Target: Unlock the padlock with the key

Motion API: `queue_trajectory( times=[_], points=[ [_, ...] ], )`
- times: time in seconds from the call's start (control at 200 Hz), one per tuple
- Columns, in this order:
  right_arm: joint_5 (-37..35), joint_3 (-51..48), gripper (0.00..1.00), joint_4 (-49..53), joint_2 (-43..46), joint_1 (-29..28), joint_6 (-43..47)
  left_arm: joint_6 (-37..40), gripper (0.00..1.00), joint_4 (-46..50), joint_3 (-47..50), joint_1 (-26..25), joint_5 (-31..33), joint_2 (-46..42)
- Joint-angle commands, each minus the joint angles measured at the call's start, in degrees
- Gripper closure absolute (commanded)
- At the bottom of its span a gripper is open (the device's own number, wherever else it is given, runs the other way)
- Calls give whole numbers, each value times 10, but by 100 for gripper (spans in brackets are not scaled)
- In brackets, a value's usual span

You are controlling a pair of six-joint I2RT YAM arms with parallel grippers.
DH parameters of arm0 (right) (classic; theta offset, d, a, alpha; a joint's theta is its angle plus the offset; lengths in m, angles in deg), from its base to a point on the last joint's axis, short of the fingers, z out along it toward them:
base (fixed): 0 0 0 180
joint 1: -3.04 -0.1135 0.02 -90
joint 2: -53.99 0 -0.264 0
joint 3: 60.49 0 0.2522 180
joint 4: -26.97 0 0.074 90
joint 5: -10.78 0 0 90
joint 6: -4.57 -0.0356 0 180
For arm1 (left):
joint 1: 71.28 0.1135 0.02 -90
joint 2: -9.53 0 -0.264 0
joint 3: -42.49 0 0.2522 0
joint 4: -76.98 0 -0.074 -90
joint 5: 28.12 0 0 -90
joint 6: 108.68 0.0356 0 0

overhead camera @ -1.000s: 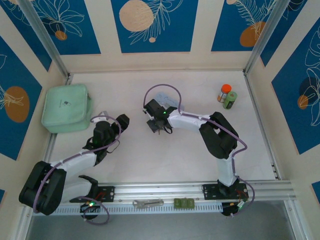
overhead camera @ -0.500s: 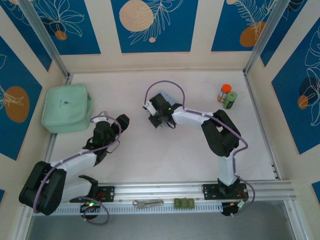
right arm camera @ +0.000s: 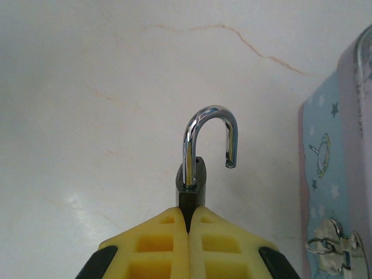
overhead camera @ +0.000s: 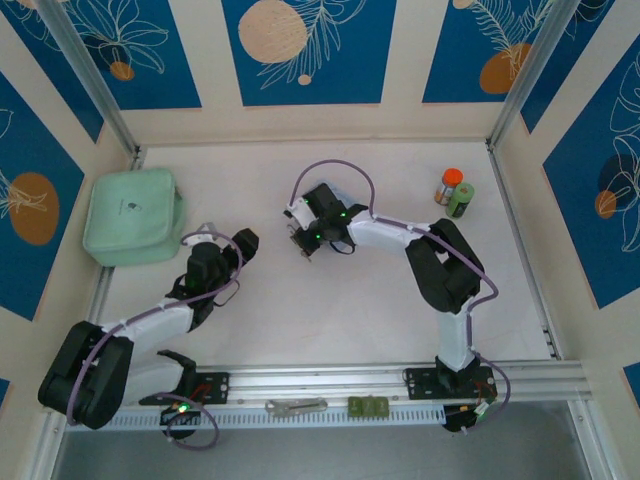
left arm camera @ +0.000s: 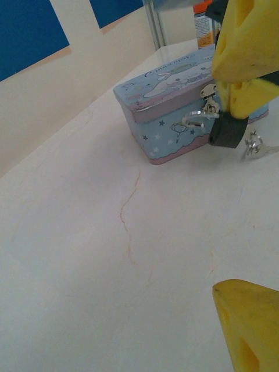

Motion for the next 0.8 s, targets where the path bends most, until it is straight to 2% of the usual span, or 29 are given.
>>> queue_trajectory(
  times=[0.0,0.08,0.13,0.295,0.465,0.79],
  points=[
    [51,-20,100,-10,55,-2,-49,-5,13,-13,-7,6,-11,7],
    [58,-38,100,-9,80,-2,-80,-4,11,-13,-8,6,-14,8],
    [62,-51,100,-5,97,-2,-99,2,0,-10,-11,6,-18,8],
    [37,-101,100,29,162,6,-178,24,0,18,-28,6,-33,10],
    [41,-170,100,68,245,35,-243,46,0,18,-49,4,-65,24],
    [24,-262,100,153,367,148,-285,23,0,-34,-62,-9,-90,81]
  ],
)
